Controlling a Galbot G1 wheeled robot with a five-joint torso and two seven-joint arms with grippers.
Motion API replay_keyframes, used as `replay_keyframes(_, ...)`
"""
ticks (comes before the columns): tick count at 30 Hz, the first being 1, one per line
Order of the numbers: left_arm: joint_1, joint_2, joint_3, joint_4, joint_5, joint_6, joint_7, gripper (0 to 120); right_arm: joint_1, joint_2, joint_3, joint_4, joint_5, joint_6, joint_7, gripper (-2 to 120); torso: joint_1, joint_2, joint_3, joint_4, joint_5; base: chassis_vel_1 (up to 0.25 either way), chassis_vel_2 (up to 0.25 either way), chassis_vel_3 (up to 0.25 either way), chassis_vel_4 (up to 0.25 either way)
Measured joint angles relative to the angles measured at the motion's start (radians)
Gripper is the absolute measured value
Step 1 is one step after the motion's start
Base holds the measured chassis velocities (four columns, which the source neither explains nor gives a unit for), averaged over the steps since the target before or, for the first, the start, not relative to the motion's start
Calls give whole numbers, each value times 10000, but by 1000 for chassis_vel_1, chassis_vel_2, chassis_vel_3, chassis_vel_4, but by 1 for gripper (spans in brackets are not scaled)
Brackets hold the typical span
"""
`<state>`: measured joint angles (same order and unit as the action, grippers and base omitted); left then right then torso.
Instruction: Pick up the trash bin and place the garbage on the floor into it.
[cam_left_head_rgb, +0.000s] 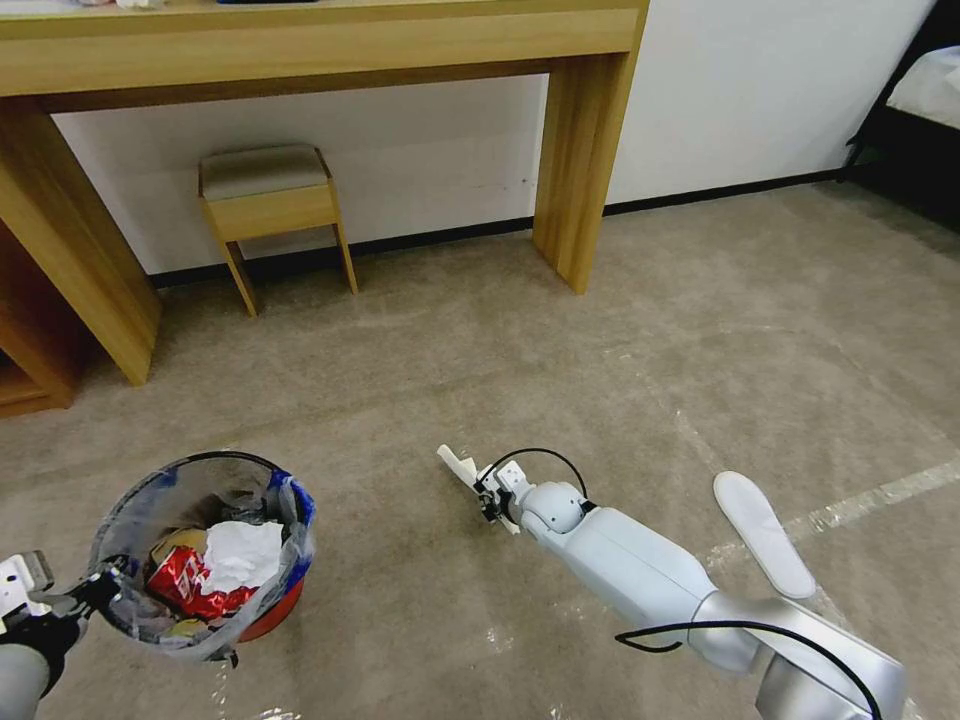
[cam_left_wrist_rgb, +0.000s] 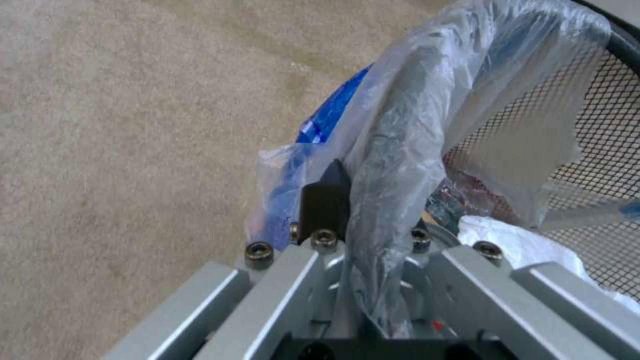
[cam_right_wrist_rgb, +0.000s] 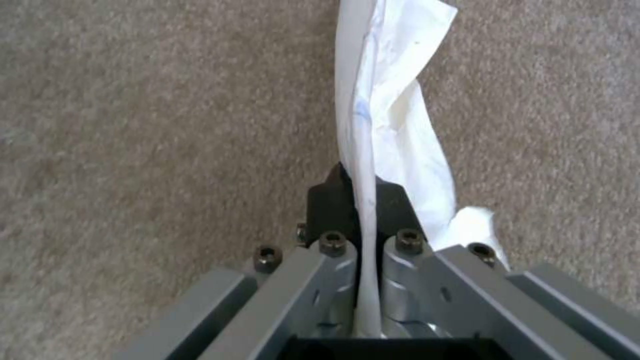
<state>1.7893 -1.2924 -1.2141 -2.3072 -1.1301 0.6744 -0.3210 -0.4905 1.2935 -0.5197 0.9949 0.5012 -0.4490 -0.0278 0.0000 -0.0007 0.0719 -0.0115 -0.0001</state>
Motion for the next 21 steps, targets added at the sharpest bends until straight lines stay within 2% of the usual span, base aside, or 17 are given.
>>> replay_keyframes(11,-39,5,65,-42,-3,0,-10,1,-252,-358,261,663,257,120,67,0,0,0,0,1,1,0,0,0,0)
replay_keyframes(12,-33,18,63,-48,-9,0,-11,1,-347,-571,451,1198,466,118,145,0,0,0,0,0,1,0,0,0,0)
replay_keyframes(15,-26,25,61,-51,-15,0,-13,1,-398,-719,610,1596,624,107,204,0,0,0,0,-2,1,0,0,0,0)
replay_keyframes(17,30,29,44,-80,-28,3,-16,1,-516,-1153,1080,2769,1091,105,337,0,0,0,0,0,1,0,0,0,0)
replay_keyframes(18,30,29,44,-80,-28,3,-16,1,-516,-1153,1080,2769,1091,105,337,0,0,0,0,0,1,0,0,0,0)
replay_keyframes(20,87,23,35,-159,-158,8,-50,1,-573,-1627,1618,4009,1588,413,385,0,0,1,0,-2,1,0,0,0,0)
replay_keyframes(21,87,23,35,-159,-158,8,-50,1,-573,-1627,1618,4009,1588,413,385,0,0,1,0,-2,1,0,0,0,0)
